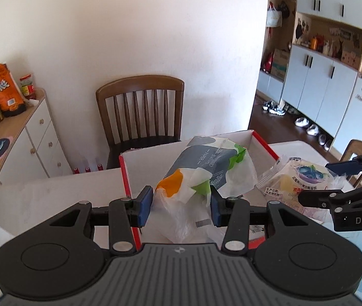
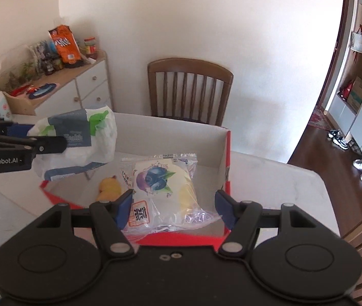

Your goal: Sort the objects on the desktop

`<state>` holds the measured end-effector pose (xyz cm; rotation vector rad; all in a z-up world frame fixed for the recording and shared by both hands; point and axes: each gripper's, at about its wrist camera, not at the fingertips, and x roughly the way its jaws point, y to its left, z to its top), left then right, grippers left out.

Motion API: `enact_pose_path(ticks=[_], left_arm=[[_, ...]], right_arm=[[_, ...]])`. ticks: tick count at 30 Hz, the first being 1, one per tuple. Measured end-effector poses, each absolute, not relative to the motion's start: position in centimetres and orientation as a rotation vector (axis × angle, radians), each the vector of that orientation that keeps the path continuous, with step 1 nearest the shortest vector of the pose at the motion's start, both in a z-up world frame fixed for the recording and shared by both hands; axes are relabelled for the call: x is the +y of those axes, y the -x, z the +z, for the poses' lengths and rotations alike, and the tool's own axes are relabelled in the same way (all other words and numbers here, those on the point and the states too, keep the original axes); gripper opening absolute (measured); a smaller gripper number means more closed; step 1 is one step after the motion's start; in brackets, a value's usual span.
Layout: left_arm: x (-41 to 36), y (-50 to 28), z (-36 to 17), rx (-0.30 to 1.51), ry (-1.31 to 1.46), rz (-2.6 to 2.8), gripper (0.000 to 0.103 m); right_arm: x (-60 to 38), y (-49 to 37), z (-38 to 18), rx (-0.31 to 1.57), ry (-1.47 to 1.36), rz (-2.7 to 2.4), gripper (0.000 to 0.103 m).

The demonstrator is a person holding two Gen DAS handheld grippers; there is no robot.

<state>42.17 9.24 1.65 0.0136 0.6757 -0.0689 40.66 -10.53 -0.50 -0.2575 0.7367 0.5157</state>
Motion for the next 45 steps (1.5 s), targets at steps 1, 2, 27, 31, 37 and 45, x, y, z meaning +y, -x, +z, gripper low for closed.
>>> enact_pose_path(ticks=[1, 2, 27, 31, 37, 45], left_arm=[[9.3, -42.7, 1.6, 0.681, -0.022, -0.066, 0.043], [9.3, -43.3, 1.5, 0.686, -0.028, -0.061, 0.043], [7.0, -52.1, -5.8, 0.849, -0.223, -0.087, 0.044], [7.0, -53.0, -6.6, 0.874, -0.219, -0.078, 0.044], [7.4, -54.2, -7.6, 0.93, -0.211, -0.063, 0.044], [7.3, -54.7, -7.9, 0.966, -0.223, -0.053, 0.045]], right_arm=[[-10.3, -41.1, -0.8, 0.738, 0.268, 0.508, 0.067], [-10.2, -41.5, -0.9, 0.735, 0.275, 0.504, 0.067], [-5.8, -46.4, -7.9, 0.844, 0.384, 0.454, 0.066], [-5.5, -47.0, -8.8, 0.868, 0.4, 0.459, 0.066], [-5.0, -47.7, -9.8, 0.893, 0.418, 0.457, 0.067], [-4.1, -48.1, -10.2, 0.893, 0.475, 0.474, 0.067]])
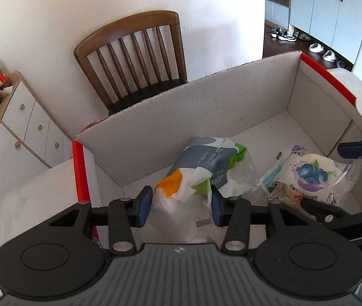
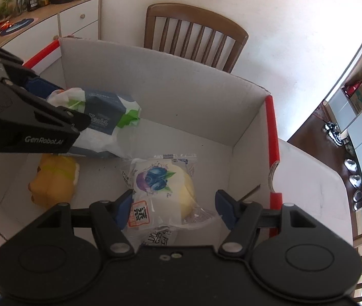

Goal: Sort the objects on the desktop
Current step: 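Open the left tool releasing the wipes while the right tool releases the blueberry bag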

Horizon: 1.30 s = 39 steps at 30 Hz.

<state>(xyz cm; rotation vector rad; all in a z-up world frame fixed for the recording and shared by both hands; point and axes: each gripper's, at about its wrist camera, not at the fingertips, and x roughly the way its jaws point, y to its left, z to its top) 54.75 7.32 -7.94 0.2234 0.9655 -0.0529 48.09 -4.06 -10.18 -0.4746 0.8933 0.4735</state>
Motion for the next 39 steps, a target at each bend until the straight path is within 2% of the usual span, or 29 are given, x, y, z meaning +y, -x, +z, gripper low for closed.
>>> enact_pose_path(ticks=[4, 8, 9, 27, 39], left_arm=[[7.5, -54.6, -7.9, 0.963, -0.211, -0.047, 0.049], [7.4, -54.4, -7.6, 0.95, -0.209, -0.04, 0.066], [7.3, -54.3, -7.5, 0.945, -0.222, -0.038, 0.066], [7.6, -50.9, -3.3, 0.889, -0.175, -0.055, 0.067], [7.7, -45.3, 0.2, 0.843, -0.151, -0.062, 0.067]], right_arm=[[-4.0, -48.4, -10.1, 0.901, 0.467, 0.477, 0.068], [-3.9, -48.5, -10.1, 0.909, 0.466, 0.484, 0.068], [-3.9, -48.6, -10.2, 0.91, 0.467, 0.487, 0.068], [-4.9, -46.0, -6.3, 0.817, 0.471, 0.539, 0.071], [-6.7, -42.7, -3.3, 0.794, 0.422, 0.571, 0.072]])
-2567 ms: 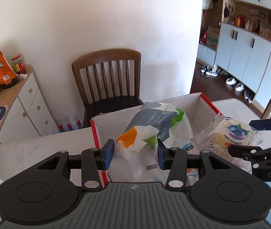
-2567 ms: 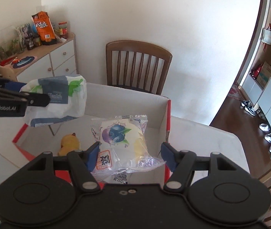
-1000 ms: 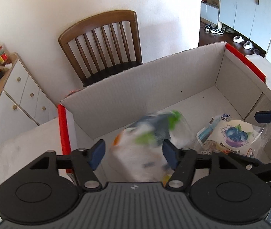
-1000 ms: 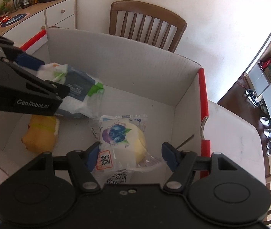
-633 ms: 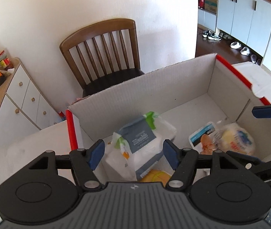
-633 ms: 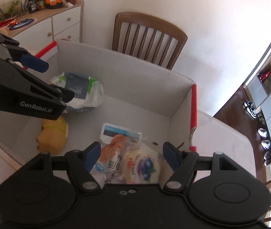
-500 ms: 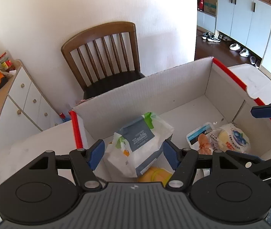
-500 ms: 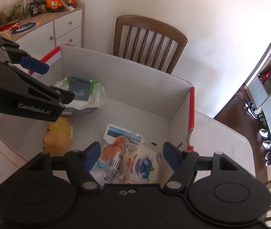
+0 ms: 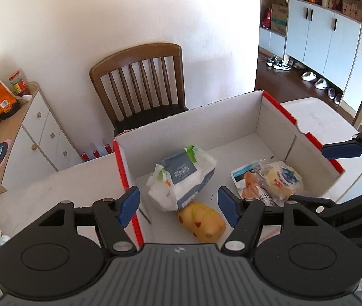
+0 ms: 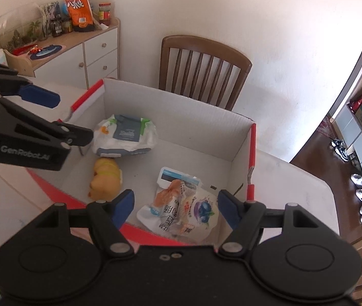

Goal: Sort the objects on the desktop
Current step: 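Open the left tool releasing the wipes while the right tool releases the blueberry bag, then withdraw both tools from the red box back to the item pile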

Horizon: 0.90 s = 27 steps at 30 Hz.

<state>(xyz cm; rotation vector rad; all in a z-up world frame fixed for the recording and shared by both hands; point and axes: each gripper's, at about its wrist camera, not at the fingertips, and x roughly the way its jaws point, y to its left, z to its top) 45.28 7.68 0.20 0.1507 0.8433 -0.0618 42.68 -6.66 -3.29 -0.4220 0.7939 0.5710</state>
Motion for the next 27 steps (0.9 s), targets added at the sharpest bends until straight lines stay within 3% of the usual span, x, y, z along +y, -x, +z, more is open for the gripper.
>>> enact_pose_path(ticks=[27], left_arm=[[7.2, -35.3, 4.0, 0.771, -0.096, -0.106, 0.067]], right_arm=[[-11.4, -35.1, 0.6, 0.763, 0.345, 0.601, 0.072]])
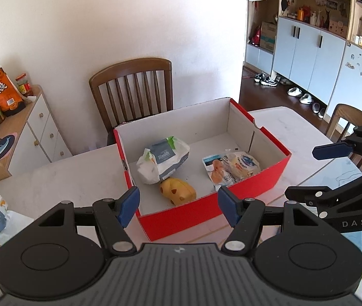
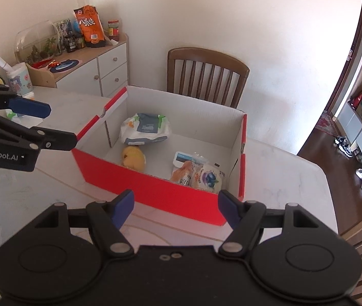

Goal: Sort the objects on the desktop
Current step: 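Withdraw both tools from the red box back to the item pile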

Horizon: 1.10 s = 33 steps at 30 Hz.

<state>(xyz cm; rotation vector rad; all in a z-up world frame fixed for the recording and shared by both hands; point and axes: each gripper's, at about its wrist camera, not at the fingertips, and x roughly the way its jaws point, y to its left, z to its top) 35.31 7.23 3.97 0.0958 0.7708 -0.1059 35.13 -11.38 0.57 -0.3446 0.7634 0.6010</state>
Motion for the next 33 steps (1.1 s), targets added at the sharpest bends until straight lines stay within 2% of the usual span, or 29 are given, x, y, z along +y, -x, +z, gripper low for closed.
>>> enact_pose_path(ticks=[15, 33], left_arm=[[7.7, -31.0, 4.1, 0.741, -0.079, -0.124, 0.067], [7.6, -26.1, 1.4, 0.681, -0.051, -0.127, 0.067]], right_arm=[[-12.9, -32.1, 0.3, 0.776, 0.304, 0.596, 0.072], [-15.0, -28.8, -2.4, 0.806, 0.266, 0.56, 0.072]])
